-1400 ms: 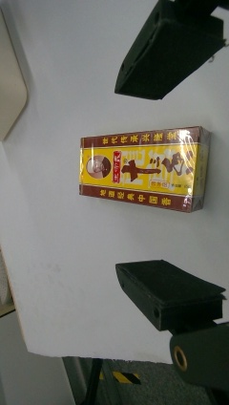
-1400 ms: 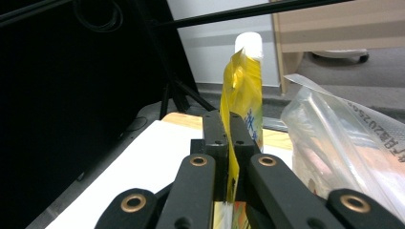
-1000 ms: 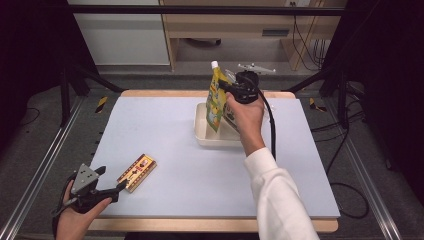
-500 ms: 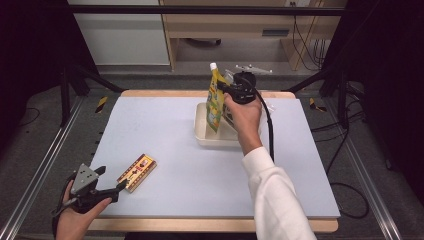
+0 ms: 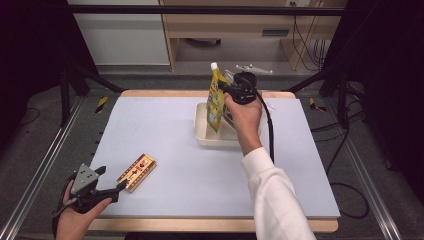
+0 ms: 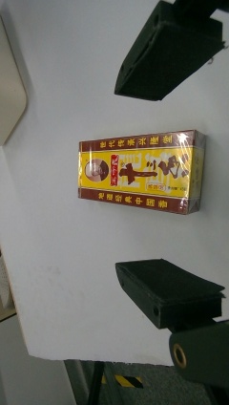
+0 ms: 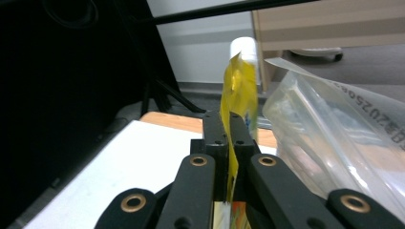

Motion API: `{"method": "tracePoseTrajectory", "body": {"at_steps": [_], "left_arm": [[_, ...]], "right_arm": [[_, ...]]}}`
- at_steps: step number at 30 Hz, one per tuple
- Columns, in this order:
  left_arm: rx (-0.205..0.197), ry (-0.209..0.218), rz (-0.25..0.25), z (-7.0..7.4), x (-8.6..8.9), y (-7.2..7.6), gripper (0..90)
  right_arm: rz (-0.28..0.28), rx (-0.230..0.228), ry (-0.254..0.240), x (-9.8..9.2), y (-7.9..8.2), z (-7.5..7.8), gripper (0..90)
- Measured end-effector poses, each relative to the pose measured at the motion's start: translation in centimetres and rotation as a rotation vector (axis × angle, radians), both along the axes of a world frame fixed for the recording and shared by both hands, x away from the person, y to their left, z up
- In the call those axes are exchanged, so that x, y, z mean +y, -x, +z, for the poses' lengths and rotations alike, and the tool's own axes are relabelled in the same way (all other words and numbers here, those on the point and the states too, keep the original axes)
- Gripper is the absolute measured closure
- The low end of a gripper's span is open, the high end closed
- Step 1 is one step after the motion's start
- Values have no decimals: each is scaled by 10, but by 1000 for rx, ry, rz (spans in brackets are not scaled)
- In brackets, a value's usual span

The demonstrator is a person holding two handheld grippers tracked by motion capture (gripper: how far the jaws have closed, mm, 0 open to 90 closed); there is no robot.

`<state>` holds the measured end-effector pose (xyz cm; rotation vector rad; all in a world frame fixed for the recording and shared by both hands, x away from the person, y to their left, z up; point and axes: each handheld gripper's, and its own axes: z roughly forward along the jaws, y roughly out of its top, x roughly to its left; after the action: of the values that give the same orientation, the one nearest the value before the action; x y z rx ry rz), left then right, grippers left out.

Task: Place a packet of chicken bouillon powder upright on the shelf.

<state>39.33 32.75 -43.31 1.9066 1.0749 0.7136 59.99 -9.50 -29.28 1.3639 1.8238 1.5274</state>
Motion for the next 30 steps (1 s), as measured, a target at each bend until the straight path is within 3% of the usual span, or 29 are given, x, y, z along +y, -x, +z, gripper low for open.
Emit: {"method": "tracePoseTrajectory", "body": {"at_steps": [6,11,19,24,28,30], "left_arm": [[-2,3,0,1,1,0,140],[0,0,-3,0,0,0,140],[-2,1,-2,0,0,0,140],[-4,2,-3,1,1,0,141],[-5,-1,-6,1,0,0,142],[-6,0,-5,1,0,0,142]], "right_arm": [[-18,-25,-4,0,1,1,900],[-20,-17,3,-3,1,3,900],[-14,4,0,2,-5,-7,900],[-5,-9,2,8,-6,-10,900],[3,-33,56,12,-4,-17,900],[7,-33,54,12,-5,-20,900]]}}
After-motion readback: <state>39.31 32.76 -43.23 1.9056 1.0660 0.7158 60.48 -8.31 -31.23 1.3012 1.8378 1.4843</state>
